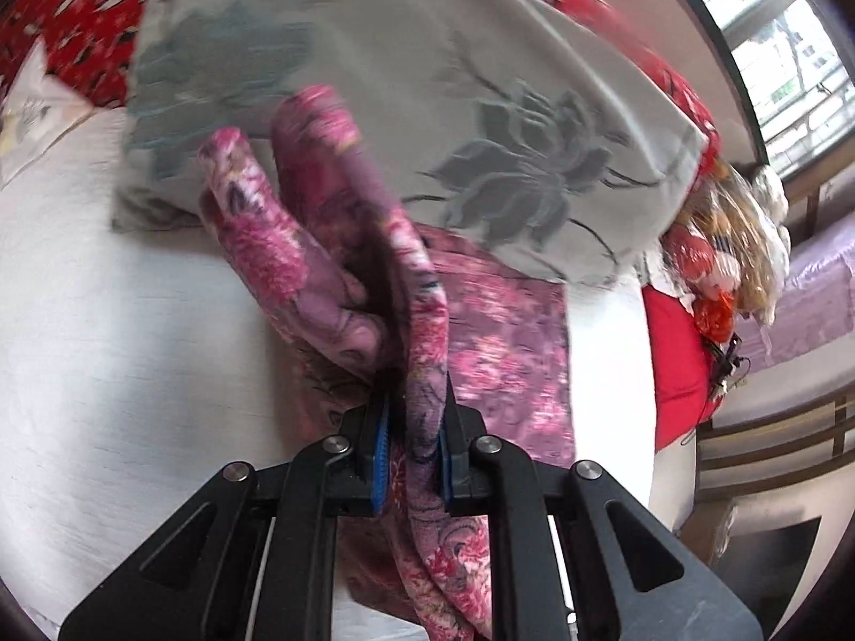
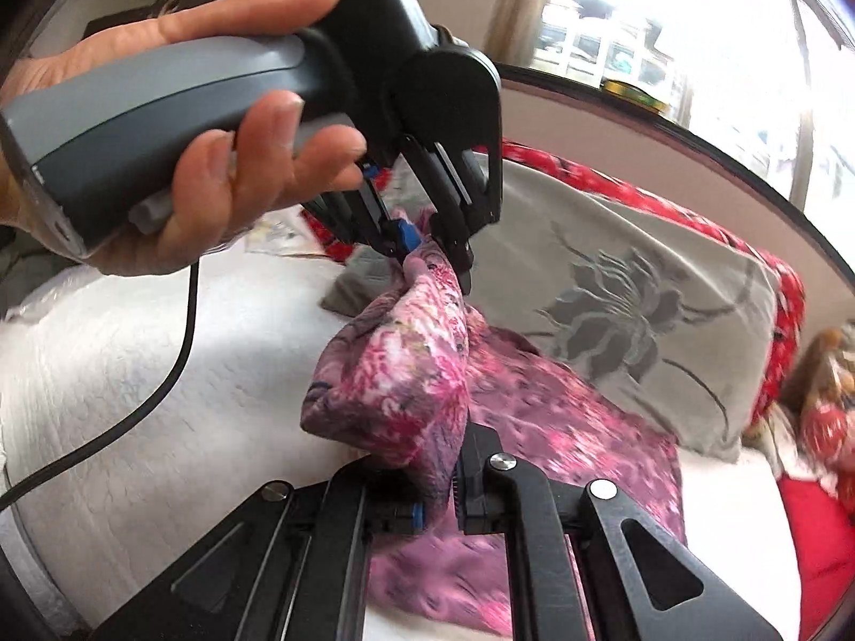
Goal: Fold small clothes
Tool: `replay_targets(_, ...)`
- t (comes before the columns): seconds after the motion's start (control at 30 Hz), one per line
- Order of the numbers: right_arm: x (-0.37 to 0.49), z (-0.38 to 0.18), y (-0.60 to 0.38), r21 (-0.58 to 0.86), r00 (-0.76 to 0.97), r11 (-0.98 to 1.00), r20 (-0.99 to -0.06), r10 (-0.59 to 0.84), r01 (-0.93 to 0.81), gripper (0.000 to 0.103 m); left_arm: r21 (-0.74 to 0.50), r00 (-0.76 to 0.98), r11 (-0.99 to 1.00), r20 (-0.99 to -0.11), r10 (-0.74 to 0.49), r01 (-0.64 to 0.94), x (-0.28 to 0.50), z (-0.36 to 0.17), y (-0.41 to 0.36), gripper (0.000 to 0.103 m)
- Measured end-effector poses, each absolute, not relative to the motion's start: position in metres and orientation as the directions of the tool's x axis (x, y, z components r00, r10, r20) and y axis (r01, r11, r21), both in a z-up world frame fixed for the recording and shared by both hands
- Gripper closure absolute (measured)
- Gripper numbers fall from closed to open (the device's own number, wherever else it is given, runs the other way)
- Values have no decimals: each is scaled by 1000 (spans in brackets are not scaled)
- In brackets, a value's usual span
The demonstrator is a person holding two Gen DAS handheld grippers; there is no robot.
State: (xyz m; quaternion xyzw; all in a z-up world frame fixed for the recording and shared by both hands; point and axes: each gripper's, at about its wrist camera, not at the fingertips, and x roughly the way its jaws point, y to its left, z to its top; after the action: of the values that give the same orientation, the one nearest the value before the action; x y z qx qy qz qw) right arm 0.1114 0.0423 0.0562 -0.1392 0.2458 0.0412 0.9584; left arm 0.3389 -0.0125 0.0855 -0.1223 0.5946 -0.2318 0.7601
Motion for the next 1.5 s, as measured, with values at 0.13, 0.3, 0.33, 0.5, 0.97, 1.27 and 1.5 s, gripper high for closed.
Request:
replay_targets(0.13, 98, 62, 12, -193, 874, 976, -486, -7, -100, 97, -467, 170, 851, -843, -511, 242, 328, 92, -53, 91)
replay_targets(0.3, 85, 66, -30, -129, 866, 991, -499, -29, -42, 98, -469, 135, 837, -844, -519, 281, 319, 90, -102, 91)
replay_targets(0.33, 83, 66, -36, -124, 865, 992, -501, -34, -33, 98, -472, 124, 833, -844, -521, 288, 318, 88, -113, 91)
replay_targets(0.5, 75, 60, -72, -51, 847, 998, -530, -48, 25, 98, -475, 70, 823, -853, -518, 311, 311, 71, -155, 91)
replay_targets(0.97, 84, -27, -196, 483, 652, 827, -731, 200, 288, 95, -481, 72, 836, -854, -514, 264, 312, 48, -151, 75)
replay_targets(1.27, 77, 23, -264, 617, 786, 729, -591, 179, 298, 55, -370, 203, 919, -898, -391, 134, 303, 25, -38, 58)
replay_targets(1.5, 199, -2, -262, 605, 680, 747, -672, 293, 276, 49, -450, 180, 888, -870, -460, 95, 292, 2, -22, 58)
